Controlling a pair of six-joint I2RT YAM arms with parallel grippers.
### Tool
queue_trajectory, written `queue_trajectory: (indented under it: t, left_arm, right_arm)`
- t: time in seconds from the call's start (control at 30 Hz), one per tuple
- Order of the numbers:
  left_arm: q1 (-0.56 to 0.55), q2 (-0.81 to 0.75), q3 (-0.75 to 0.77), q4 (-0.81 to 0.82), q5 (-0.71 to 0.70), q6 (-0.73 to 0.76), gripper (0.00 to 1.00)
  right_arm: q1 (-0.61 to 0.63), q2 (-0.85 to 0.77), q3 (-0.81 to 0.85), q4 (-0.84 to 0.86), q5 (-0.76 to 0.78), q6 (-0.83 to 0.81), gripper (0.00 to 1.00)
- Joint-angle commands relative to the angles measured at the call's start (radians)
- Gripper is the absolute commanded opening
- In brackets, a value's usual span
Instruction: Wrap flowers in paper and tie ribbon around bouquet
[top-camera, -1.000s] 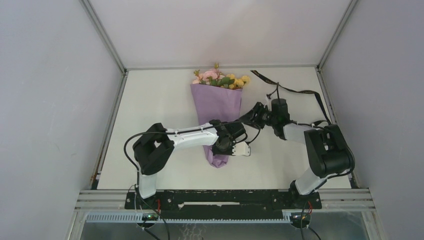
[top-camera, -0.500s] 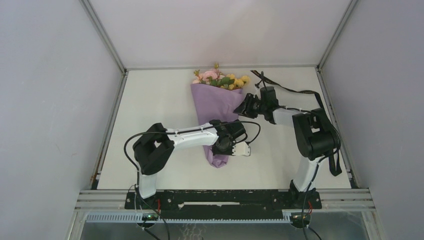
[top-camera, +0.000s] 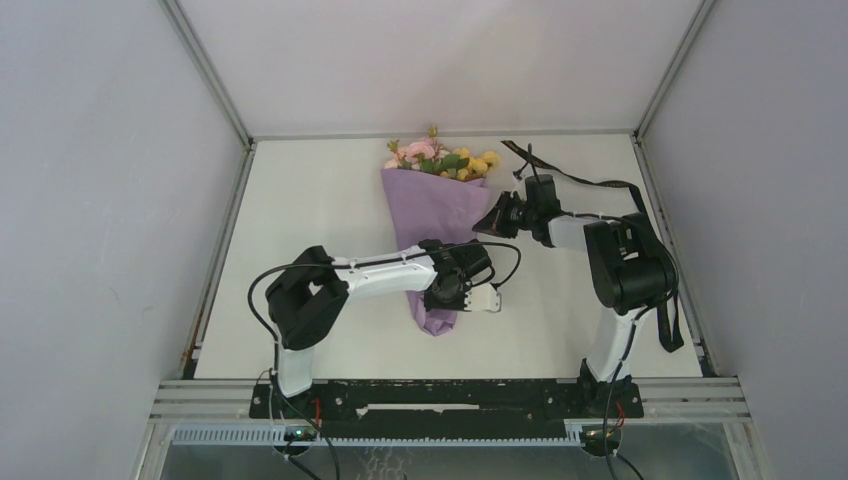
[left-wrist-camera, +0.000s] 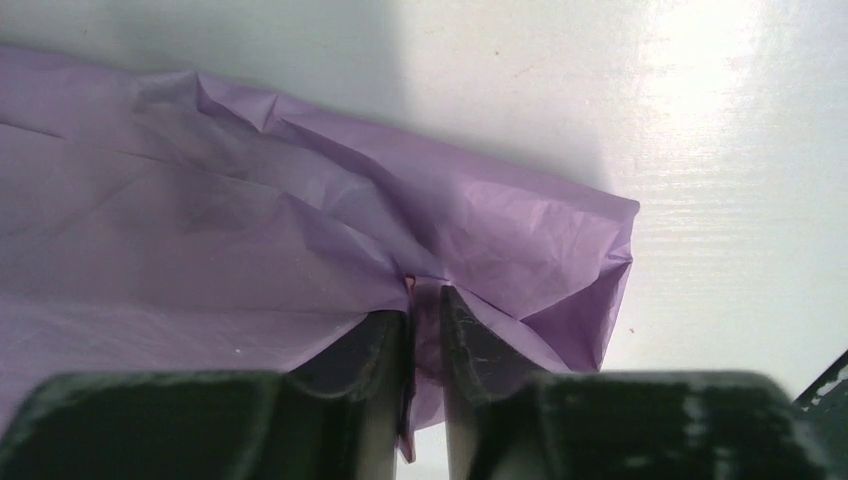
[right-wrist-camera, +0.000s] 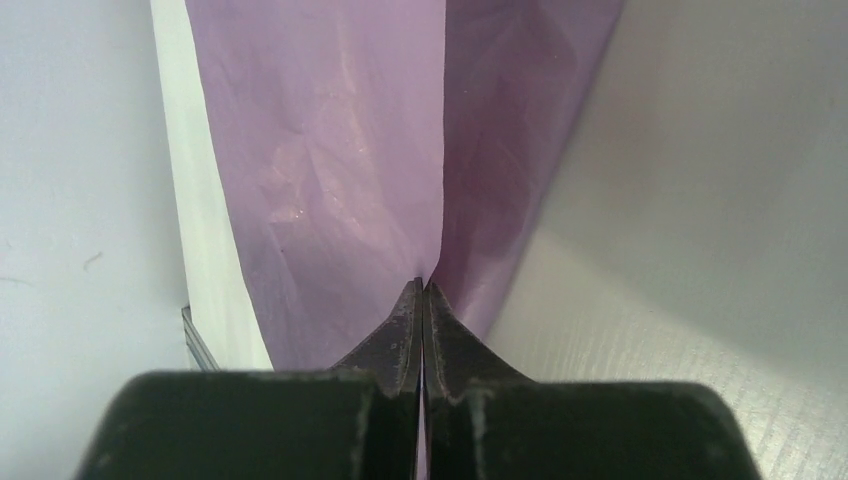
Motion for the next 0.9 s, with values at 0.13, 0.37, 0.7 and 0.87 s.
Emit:
queue_trajectory:
  t: [0.13,0.37,0.7,0.87]
  left_arm:
    - [-0.005,-0.071,0.17,-0.2,0.166,-0.107,0.5]
    - [-0.011,-0.067,0.316,-0.41,0.368,-0.144,0.51]
    - [0.055,-0.198,0.34,-0.396,0.473,-0.094,0.39]
    - [0.126,-0.112,0.241,-0.09,0.151,-0.217,0.06]
  right_arm:
    - [-0.034,0.041,0.034,0.093,-0.017,0.049,0.0]
    - [-0.033,0.064,0.034,0.088,0.007,0.062,0.0]
    - [-0.033,0.065,0.034,0.09,0.017,0.07,0.0]
    - [-0.031,0.056,0.029,0.098,0.019,0.075,0.0]
